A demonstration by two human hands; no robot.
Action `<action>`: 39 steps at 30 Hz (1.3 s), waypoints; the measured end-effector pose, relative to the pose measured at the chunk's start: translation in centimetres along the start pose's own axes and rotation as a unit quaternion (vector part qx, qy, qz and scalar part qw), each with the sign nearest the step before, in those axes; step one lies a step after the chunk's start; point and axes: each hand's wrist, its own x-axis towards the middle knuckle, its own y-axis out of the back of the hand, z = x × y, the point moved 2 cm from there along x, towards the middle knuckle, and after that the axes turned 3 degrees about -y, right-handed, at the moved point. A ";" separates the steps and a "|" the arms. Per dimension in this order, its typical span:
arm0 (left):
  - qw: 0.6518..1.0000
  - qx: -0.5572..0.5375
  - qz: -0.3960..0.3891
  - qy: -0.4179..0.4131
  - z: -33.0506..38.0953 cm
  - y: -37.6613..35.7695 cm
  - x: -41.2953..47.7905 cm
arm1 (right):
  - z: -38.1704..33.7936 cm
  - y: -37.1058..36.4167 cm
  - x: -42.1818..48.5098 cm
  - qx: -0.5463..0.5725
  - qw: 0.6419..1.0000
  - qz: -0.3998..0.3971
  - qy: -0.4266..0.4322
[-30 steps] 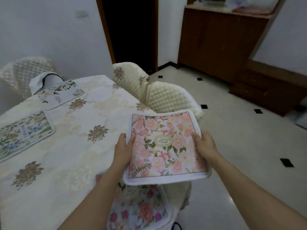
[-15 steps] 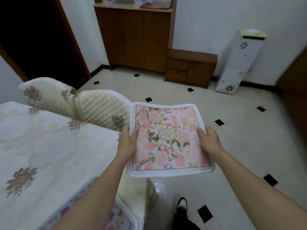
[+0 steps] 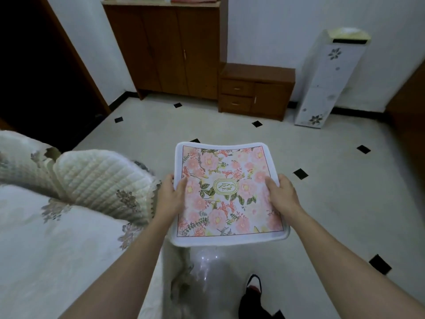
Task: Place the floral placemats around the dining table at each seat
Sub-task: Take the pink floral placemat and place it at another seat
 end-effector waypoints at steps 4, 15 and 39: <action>1.000 0.010 0.017 0.023 2.2 -3.1 5.2 | -1.8 0.5 7.2 -0.028 0.999 -0.026 0.011; 0.992 0.013 0.107 0.064 5.4 -4.6 15.3 | -8.9 -3.4 21.6 -0.050 0.990 -0.121 0.055; 0.944 -0.094 0.289 0.129 -3.7 9.9 45.6 | -32.0 -36.1 43.9 -0.141 0.948 -0.241 0.155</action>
